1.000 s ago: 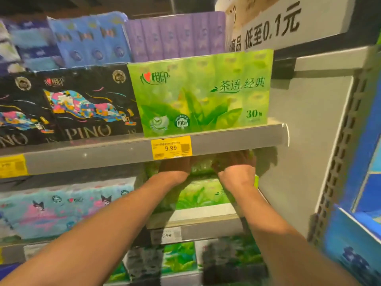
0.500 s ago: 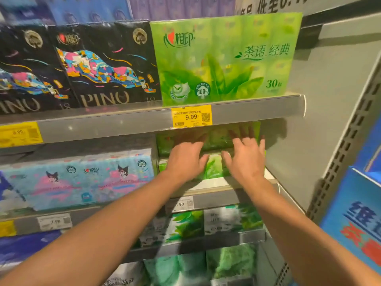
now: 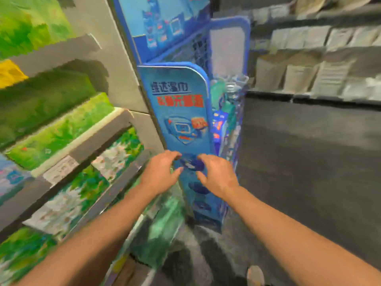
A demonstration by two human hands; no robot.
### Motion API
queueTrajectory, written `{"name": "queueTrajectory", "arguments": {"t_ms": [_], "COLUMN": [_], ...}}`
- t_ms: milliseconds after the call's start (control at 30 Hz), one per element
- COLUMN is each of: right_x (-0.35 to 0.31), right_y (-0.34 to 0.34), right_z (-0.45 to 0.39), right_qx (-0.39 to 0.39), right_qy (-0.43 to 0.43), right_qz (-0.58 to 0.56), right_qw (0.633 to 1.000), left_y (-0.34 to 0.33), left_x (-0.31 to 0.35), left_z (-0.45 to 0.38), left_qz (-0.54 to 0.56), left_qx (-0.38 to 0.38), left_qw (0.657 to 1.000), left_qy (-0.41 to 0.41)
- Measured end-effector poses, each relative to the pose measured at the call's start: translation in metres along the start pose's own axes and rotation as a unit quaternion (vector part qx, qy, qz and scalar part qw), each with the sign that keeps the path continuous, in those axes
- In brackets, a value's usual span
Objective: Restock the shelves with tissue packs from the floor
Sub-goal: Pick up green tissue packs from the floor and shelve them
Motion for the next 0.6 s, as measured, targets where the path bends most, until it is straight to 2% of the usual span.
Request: {"name": "queueTrajectory", "arguments": {"t_ms": [133, 267, 367, 500, 600], "right_x": [0.128, 0.25, 0.338, 0.437, 0.488], "right_y": [0.015, 0.031, 0.035, 0.025, 0.0], "right_z": [0.102, 0.207, 0.287, 0.382, 0.442], "right_qx": [-0.012, -0.018, -0.036, -0.067, -0.101], "right_qy": [-0.146, -0.286, -0.359, -0.446, -0.502], "right_qz": [0.026, 0.016, 0.011, -0.029, -0.052], "right_qw": [0.989, 0.958, 0.932, 0.892, 0.857], "left_y": [-0.11, -0.224, -0.317, -0.442, -0.528], "left_x": [0.099, 0.209, 0.291, 0.377, 0.41], "left_z": [-0.017, -0.027, -0.028, -0.009, 0.013], "left_qz": [0.05, 0.082, 0.091, 0.096, 0.116], "left_qx": [-0.119, -0.228, -0.293, -0.381, -0.441], "left_qw": [0.989, 0.963, 0.941, 0.912, 0.886], "left_qy": [-0.068, -0.114, -0.139, -0.117, -0.084]}}
Point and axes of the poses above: each hand's wrist, its own z-axis away from the middle knuckle, its own y-axis out of the back of the hand, x = y × z, the point moved 6 cm from there along -z, towards the middle knuckle, and after that the axes turned 14 degrees about z, right-handed, at the moved point
